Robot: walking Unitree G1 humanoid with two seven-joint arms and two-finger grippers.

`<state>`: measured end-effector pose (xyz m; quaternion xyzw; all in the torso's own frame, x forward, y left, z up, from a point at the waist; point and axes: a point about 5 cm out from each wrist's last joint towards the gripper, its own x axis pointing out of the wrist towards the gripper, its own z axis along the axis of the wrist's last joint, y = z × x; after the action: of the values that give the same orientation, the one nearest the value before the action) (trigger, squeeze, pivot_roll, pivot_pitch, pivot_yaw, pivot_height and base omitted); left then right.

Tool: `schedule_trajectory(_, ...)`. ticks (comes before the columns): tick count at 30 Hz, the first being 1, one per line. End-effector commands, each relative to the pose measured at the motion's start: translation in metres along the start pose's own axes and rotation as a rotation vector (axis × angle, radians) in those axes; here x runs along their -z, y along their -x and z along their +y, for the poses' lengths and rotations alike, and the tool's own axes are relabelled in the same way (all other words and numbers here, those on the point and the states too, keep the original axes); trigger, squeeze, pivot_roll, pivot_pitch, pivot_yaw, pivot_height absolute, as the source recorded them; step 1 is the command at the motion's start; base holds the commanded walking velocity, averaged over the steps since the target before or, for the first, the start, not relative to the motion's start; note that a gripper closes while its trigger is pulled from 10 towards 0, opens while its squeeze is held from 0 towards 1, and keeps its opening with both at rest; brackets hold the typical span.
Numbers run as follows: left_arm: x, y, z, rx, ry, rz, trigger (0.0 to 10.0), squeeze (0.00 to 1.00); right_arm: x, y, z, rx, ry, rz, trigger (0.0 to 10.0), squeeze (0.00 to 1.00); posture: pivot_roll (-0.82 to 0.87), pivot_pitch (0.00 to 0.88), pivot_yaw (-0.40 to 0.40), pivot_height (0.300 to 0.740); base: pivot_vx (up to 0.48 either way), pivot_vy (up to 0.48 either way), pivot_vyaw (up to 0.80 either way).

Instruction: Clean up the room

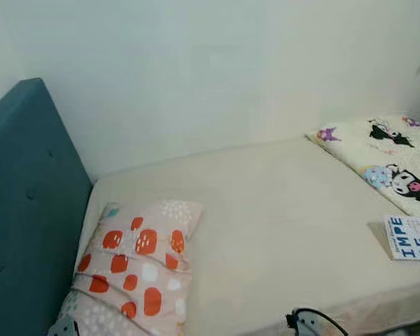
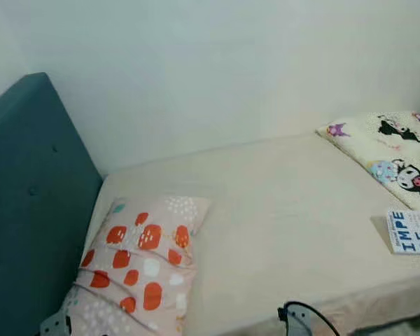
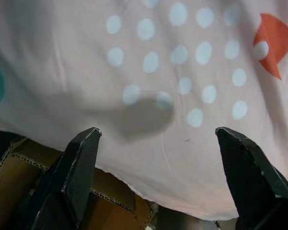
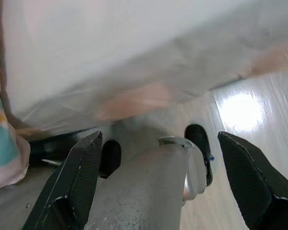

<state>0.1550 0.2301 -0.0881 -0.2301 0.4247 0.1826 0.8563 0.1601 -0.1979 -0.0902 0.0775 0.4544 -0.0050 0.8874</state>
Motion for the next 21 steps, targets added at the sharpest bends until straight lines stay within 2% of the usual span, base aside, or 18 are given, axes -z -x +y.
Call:
schedule_trajectory(1,0.001,0.001,0.005,-0.015,-0.022,0.013,10.0,0.0,0.007,0.001,-0.001,0.008,-0.01,0.027,10.0,0.0,-0.05,0.0,0.023,0.729,-0.48,0.0,0.0)
schedule_trajectory(12,0.001,0.001,0.006,-0.02,-0.035,0.018,10.0,0.0,0.015,0.003,-0.002,0.021,-0.006,0.055,10.0,0.0,-0.05,0.0,0.03,0.729,-0.48,0.0,0.0)
schedule_trajectory(21,0.0,0.002,0.01,-0.017,-0.065,0.011,10.0,0.0,0.017,0.003,-0.001,0.022,-0.006,0.062,10.0,0.0,-0.05,0.0,0.03,0.729,0.0,0.0,0.0)
